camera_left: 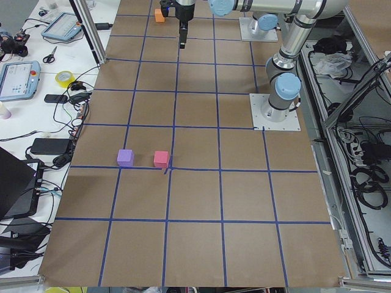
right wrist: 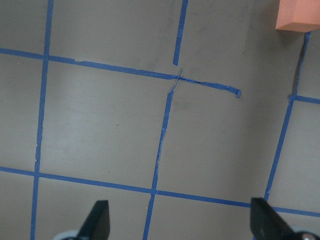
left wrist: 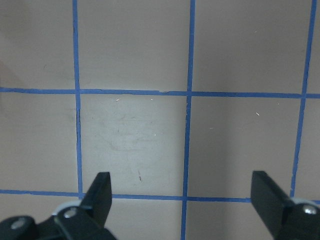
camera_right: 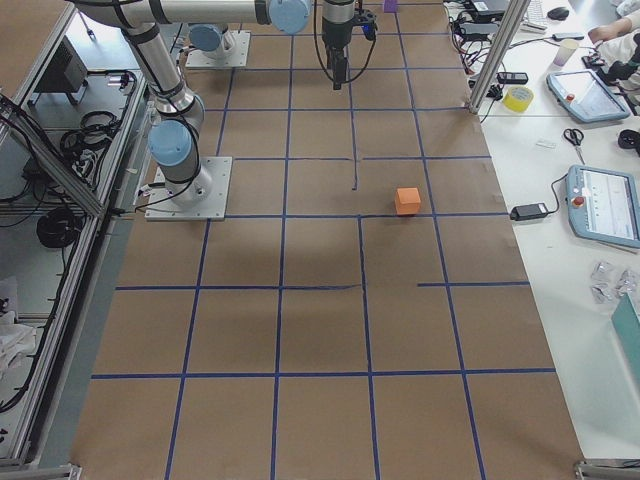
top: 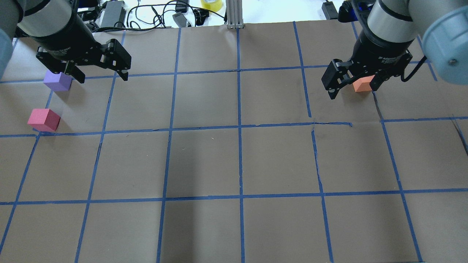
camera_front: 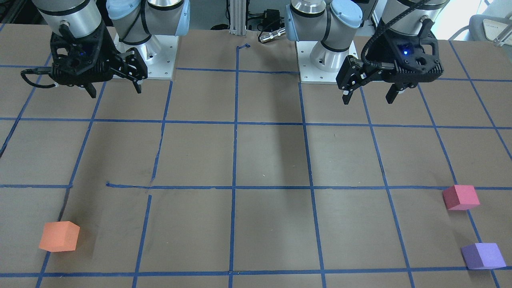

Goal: Arrange blocks in a line

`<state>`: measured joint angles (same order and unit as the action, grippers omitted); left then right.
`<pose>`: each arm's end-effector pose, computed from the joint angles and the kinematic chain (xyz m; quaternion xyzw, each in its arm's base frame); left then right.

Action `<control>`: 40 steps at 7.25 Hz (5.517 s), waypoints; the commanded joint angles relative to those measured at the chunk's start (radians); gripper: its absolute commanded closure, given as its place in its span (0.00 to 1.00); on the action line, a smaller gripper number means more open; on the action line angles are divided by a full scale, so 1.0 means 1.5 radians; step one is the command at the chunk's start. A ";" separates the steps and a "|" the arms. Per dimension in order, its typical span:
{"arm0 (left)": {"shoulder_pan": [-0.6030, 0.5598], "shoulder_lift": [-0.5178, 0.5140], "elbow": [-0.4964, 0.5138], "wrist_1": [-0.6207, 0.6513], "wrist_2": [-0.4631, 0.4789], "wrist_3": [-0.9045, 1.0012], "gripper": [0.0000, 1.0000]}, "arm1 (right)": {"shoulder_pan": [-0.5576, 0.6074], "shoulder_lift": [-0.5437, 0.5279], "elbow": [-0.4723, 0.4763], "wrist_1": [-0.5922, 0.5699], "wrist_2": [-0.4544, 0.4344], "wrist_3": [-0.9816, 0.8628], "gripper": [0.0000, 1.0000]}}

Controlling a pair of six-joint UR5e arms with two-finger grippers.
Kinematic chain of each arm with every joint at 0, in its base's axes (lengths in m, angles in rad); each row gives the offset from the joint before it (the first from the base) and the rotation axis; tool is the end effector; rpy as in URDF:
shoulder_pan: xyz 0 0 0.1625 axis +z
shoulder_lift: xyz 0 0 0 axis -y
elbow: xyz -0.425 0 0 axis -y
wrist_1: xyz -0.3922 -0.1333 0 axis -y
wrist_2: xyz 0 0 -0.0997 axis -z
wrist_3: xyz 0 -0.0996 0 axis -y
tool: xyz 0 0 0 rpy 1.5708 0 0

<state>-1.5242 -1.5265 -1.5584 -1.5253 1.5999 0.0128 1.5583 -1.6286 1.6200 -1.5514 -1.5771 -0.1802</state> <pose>-0.1078 -0.4876 0.5204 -0.0176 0.9984 -0.0506 0.0160 0.1268 -0.4679 0.4895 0.0838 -0.9965 -0.0057 0.0026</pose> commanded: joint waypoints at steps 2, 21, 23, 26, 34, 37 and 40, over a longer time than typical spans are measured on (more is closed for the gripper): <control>0.001 0.000 0.001 0.000 0.000 0.001 0.00 | 0.001 0.001 0.000 0.000 0.000 -0.004 0.00; 0.000 -0.001 -0.002 0.000 -0.002 0.002 0.00 | -0.125 0.151 0.001 -0.191 -0.068 -0.093 0.00; 0.000 -0.001 -0.003 0.000 -0.002 0.002 0.00 | -0.140 0.210 0.001 -0.270 -0.058 -0.111 0.00; 0.000 -0.001 -0.003 0.000 -0.002 0.002 0.00 | -0.194 0.288 0.000 -0.347 0.014 -0.177 0.00; 0.000 -0.001 -0.003 0.000 -0.002 0.003 0.00 | -0.195 0.408 -0.011 -0.518 0.017 -0.196 0.00; 0.000 0.000 -0.003 -0.001 -0.001 0.002 0.00 | -0.195 0.426 -0.012 -0.540 0.018 -0.193 0.00; 0.000 0.000 -0.004 -0.001 -0.001 0.002 0.00 | -0.195 0.447 -0.012 -0.577 0.018 -0.178 0.47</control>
<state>-1.5248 -1.5263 -1.5645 -1.5263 1.5983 0.0154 1.2655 -0.9648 1.6015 -2.4051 -1.5500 -0.4624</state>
